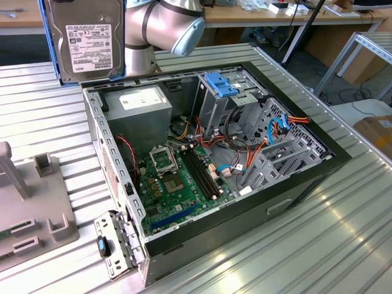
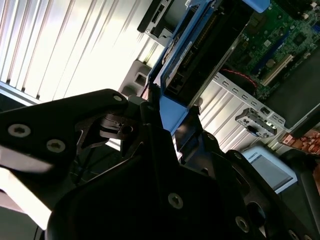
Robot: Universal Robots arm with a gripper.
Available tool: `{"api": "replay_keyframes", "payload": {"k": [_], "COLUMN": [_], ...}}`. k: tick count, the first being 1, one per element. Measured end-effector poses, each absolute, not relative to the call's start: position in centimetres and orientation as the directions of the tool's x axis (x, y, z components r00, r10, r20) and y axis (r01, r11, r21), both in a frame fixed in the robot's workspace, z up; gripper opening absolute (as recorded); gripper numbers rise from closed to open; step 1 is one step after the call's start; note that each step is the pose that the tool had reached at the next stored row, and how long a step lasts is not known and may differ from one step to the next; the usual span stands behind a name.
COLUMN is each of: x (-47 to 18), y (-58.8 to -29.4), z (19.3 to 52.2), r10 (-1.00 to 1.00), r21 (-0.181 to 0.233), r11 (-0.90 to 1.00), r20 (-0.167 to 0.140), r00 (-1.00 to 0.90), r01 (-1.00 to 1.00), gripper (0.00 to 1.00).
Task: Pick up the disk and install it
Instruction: 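Pick up the disk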
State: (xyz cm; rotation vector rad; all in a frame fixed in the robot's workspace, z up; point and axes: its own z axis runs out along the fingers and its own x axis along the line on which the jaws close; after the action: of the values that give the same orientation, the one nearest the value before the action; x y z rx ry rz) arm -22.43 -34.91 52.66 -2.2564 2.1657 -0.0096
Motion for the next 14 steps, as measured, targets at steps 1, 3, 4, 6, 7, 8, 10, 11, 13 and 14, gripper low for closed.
{"api": "replay_keyframes", "payload": {"k": [1, 3, 4, 6, 7, 8, 10, 11, 13, 14], "x": [-22.2, -21.9, -21.9, -21.9, -21.9, -21.1, -19.1, -18.5, -18.1, -17.9], "y": [-34.9, -34.9, -34.9, -34.9, -34.9, -34.9, -34.9, -34.9, -34.9, -34.9], "z": [52.7, 52.7, 52.7, 52.7, 52.7, 52.7, 52.7, 52.7, 52.7, 52.7], "r10": [-0.999, -0.999, -0.999, -0.999, -0.999, -0.999, -0.999, -0.999, -0.999, -0.999], "r21": [-0.014, -0.014, -0.014, -0.014, -0.014, -0.014, -0.014, -0.014, -0.014, -0.014], "r11": [-0.041, -0.041, -0.041, -0.041, -0.041, -0.041, -0.041, -0.041, -0.041, -0.041], "r20": [-0.005, -0.005, -0.005, -0.005, -0.005, -0.005, -0.005, -0.005, -0.005, -0.005], "r00": [0.041, 0.041, 0.041, 0.041, 0.041, 0.041, 0.041, 0.041, 0.041, 0.041], "r01": [-0.999, -0.999, -0.999, -0.999, -0.999, -0.999, -0.999, -0.999, -0.999, -0.999], "gripper": [0.36, 0.36, 0.36, 0.36, 0.36, 0.36, 0.36, 0.36, 0.36, 0.36]}}
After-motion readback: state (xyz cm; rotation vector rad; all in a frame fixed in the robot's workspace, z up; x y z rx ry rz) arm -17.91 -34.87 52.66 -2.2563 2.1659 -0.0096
